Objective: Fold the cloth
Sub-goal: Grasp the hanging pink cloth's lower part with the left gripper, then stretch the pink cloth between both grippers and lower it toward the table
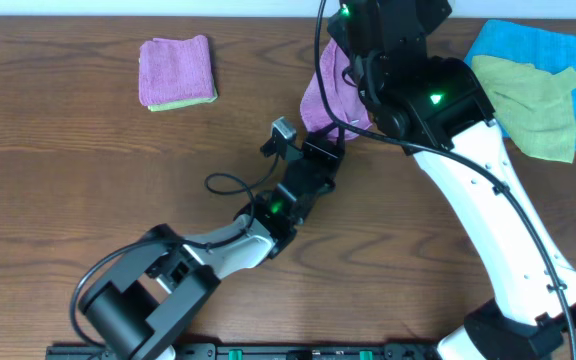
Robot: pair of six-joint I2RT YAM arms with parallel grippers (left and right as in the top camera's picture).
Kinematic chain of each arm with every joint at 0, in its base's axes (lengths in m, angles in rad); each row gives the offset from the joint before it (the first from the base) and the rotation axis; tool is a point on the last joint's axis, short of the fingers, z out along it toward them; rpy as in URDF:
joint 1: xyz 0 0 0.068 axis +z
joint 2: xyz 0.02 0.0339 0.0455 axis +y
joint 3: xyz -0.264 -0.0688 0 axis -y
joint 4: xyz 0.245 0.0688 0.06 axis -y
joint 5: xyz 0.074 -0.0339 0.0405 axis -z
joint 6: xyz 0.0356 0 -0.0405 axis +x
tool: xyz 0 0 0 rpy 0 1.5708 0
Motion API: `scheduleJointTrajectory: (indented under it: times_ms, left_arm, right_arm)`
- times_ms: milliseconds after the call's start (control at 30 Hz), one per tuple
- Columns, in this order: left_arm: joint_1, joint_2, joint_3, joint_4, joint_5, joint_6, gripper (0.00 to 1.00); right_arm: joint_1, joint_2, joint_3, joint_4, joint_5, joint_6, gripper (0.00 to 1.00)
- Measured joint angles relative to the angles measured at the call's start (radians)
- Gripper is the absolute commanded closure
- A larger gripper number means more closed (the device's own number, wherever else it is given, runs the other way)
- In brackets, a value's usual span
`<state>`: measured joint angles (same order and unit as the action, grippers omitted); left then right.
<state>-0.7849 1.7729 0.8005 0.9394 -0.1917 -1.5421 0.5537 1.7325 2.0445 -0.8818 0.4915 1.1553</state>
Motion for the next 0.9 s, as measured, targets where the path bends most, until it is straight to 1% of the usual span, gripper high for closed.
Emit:
scheduleJointTrajectory:
  times_ms: [133, 167, 233, 300, 433, 533, 633, 800, 900]
  left_arm:
    - [0.053, -0.073, -0.031, 0.0, 0.176, 0.013, 0.94]
    - [0.08, -0.099, -0.035, 0.0, 0.261, 0.018, 0.94]
    - [0.115, -0.126, -0.035, 0.0, 0.367, 0.021, 0.94]
    - [0.174, -0.16, -0.035, 0.0, 0.531, 0.022, 0.94]
    - [0.269, -0.188, -0.035, -0.001, 0.808, 0.008, 0.94]
    - [0.338, -0.189, -0.037, -0.055, 1.017, -0.04, 0.94]
    - [0.406, -0.189, -0.038, -0.075, 1.203, -0.088, 0.94]
    - [0.469, -0.189, -0.038, -0.035, 1.352, -0.158, 0.94]
    - [0.494, -0.189, -0.04, 0.057, 1.434, -0.263, 0.94]
  right_arm:
    - [-0.004, 0.0, 0.0, -0.013, 0.006, -0.124, 0.99]
    - [-0.007, 0.0, 0.0, -0.021, 0.01, -0.167, 0.99]
    - [-0.015, 0.0, 0.0, -0.034, 0.02, -0.224, 0.99]
    - [-0.028, 0.0, 0.0, -0.047, 0.028, -0.28, 0.99]
    - [-0.048, 0.0, 0.0, -0.084, 0.037, -0.35, 0.99]
    - [-0.064, 0.0, 0.0, -0.153, 0.037, -0.386, 0.99]
    - [-0.075, 0.0, 0.0, -0.296, 0.036, -0.417, 0.99]
    - [-0.103, 0.0, 0.0, -0.479, 0.02, -0.458, 0.99]
    - [-0.137, 0.0, 0.0, -0.576, -0.029, -0.474, 0.99]
